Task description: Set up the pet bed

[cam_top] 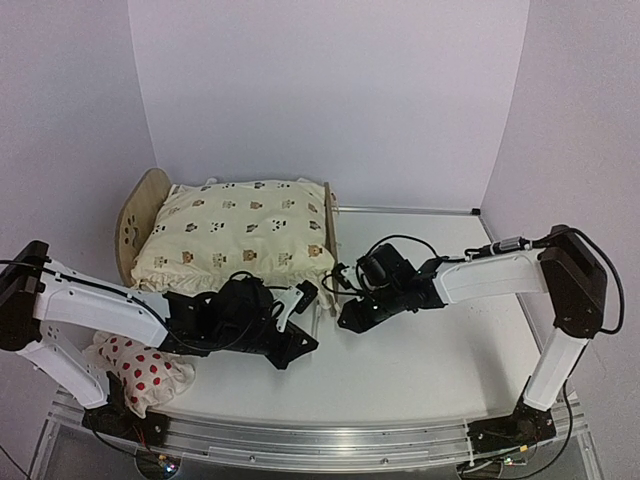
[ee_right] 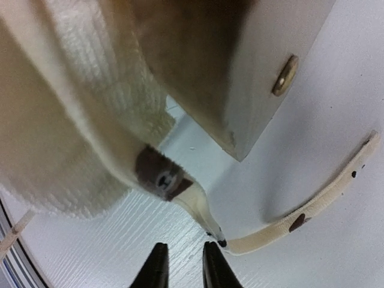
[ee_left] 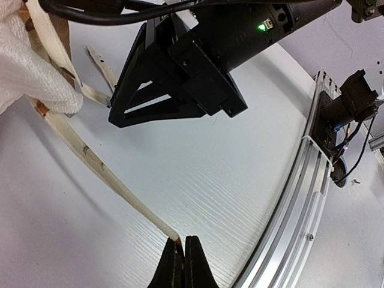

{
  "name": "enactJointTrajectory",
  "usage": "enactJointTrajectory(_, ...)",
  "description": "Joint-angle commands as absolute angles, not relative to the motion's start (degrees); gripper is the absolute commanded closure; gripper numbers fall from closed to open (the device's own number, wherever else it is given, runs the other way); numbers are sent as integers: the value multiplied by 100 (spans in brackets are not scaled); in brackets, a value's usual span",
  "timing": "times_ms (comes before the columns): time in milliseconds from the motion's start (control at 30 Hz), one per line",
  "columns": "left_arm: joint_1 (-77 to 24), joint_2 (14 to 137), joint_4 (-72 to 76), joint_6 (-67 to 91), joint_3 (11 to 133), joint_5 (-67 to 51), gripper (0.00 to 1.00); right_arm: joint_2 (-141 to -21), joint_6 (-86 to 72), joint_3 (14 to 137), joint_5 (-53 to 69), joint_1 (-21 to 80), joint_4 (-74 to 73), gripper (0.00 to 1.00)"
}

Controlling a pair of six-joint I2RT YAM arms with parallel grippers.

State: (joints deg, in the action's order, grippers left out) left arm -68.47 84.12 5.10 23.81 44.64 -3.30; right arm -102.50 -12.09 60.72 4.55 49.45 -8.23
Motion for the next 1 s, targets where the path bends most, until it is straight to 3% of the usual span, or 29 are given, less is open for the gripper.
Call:
enactJointTrajectory(0, -6877, 8103, 785, 2294, 4337, -307, 100, -10419, -1231, 6297, 572, 5038, -826, 83)
enactJointTrajectory(167, -6875, 7971, 874, 2277, 4174, -310, 100, -10397, -1091, 6141, 343, 5123, -652, 81)
enactJointTrajectory(267, -6873, 7908, 905, 2277, 4093, -324, 100, -10253, -973, 5771, 35, 5142, -230, 59)
enactJointTrajectory(367, -6876, 7871, 895, 2276, 4057, -333, 100, -10037, -902, 5360, -252, 5142, 344, 48)
enactJointTrajectory(667, -6874, 7784, 905, 2320, 3966, -316, 100, -9600, -722, 4528, -438, 5142, 1609, 40)
enactJointTrajectory(833, -6877, 7848, 907, 2329, 3998, -319, 100, -9841, -509, 4527, -581, 5142, 2031, 34)
enactJointTrajectory(967, -6871, 7892, 905, 2330, 4024, -311, 100, -10165, -399, 4731, -768, 5142, 2153, 34)
